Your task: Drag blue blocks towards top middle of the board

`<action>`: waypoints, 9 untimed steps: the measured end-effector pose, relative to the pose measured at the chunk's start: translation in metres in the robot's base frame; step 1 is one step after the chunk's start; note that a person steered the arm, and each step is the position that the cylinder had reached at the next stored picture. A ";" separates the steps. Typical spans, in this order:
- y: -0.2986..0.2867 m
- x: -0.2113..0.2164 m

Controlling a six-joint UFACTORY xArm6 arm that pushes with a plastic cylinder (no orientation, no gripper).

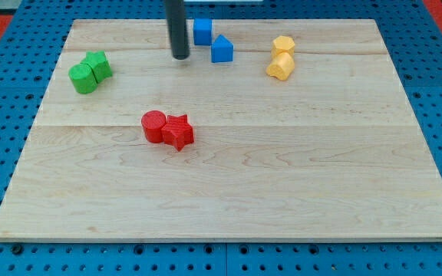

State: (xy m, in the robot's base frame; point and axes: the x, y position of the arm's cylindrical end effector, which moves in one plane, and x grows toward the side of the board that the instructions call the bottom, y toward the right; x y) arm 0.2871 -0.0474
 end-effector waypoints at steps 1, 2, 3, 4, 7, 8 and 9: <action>0.022 0.017; 0.070 0.025; 0.070 0.016; 0.050 0.004; 0.057 -0.027; 0.078 -0.027; 0.079 -0.027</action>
